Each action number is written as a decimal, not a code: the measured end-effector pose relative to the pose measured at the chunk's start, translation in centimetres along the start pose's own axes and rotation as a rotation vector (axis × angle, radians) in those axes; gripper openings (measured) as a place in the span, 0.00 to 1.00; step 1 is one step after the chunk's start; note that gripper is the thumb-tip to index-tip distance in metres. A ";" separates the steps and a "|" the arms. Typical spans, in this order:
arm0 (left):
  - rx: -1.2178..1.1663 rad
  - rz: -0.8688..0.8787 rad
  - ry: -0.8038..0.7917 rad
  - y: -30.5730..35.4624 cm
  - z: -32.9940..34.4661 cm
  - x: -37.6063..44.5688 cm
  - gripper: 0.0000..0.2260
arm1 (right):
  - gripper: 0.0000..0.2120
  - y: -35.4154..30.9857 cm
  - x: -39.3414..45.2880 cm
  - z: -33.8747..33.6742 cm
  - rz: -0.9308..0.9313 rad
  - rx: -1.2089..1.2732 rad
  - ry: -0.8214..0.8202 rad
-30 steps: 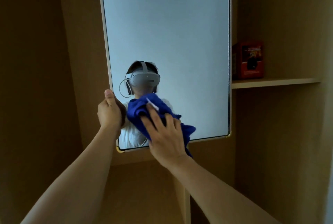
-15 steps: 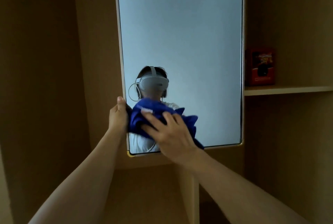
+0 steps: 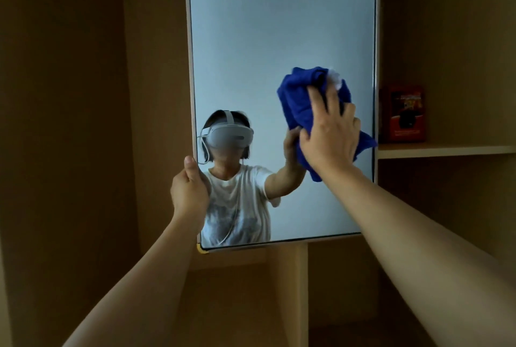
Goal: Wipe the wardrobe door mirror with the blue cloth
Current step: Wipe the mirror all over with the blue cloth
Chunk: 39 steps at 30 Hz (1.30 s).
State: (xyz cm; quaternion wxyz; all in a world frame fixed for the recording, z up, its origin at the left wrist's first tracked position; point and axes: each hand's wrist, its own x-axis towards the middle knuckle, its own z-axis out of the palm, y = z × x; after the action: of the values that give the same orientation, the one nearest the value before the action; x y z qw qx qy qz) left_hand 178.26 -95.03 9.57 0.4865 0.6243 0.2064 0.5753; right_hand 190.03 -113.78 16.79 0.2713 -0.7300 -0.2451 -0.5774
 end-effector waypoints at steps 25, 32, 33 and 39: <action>0.025 0.024 0.086 -0.9 0.7 0.5 0.22 | 0.36 2.6 -5.5 1.1 0.309 0.075 0.007; 0.047 0.014 0.098 -1.3 0.9 1.1 0.22 | 0.36 -1.1 -2.7 0.7 0.107 0.054 0.037; 0.015 -0.020 0.085 -1.1 0.8 1.0 0.21 | 0.36 -1.7 -2.6 0.7 0.048 0.059 0.031; -0.122 -0.205 -0.060 2.1 0.2 3.2 0.17 | 0.34 -5.0 0.8 -0.3 -0.279 0.069 -0.021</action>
State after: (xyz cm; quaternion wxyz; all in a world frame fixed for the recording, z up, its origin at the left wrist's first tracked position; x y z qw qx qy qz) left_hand 178.64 -93.39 13.01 0.5858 0.5861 0.2194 0.5149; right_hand 186.61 -110.29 18.20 0.2111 -0.6850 -0.3667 -0.5931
